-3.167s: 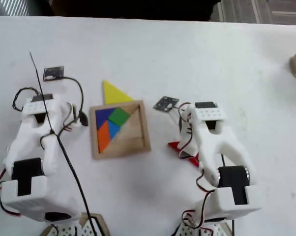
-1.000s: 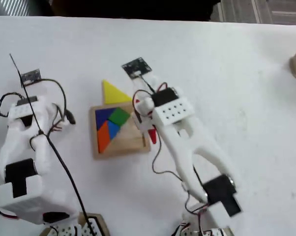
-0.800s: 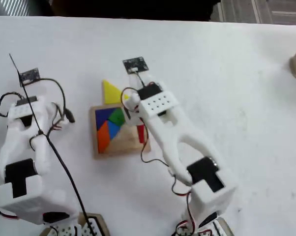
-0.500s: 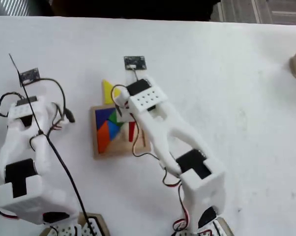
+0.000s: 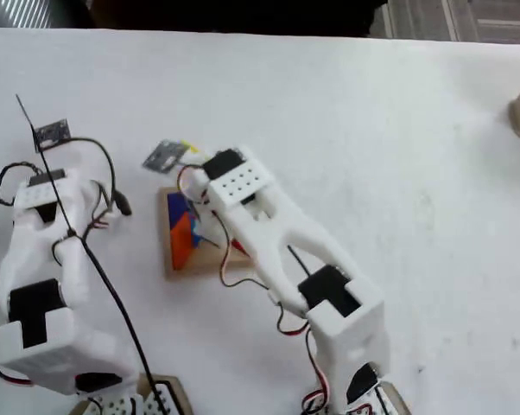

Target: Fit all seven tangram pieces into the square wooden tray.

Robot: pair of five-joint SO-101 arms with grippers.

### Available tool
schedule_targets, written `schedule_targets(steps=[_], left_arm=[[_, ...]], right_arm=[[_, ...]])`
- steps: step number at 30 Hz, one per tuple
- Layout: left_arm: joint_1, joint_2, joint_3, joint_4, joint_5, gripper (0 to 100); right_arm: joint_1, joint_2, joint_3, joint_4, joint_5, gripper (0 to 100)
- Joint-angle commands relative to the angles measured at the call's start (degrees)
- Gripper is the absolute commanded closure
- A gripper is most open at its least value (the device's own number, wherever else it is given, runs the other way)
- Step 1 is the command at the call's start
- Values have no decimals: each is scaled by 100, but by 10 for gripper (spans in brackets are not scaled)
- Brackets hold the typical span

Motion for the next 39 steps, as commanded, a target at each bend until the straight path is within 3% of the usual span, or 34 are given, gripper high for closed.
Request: schedule_targets(steps=[1, 6, 11, 21, 29, 33, 39], left_arm=[[-13, -40, -281, -97, 62, 732], [-13, -40, -281, -97, 53, 732], [-13, -40, -281, -97, 53, 732], [-13, -40, -290, -97, 53, 732], [-13, -40, -290, -97, 53, 732], [-13, -40, -299, -105, 53, 732], [-13, -40, -308, -105, 53, 732]], right_arm=[[-391, -75, -53, 48, 1046, 981], [-585, -75, 185, 13, 1705, 981], [-602, -66, 202, -189, 1741, 972], [-664, 207, 9, -4, 1723, 719], [-198, -462, -1380, 1402, 413, 707], [119, -892, -1714, 1991, 141, 707], [365, -2211, -738, 2035, -44, 707]])
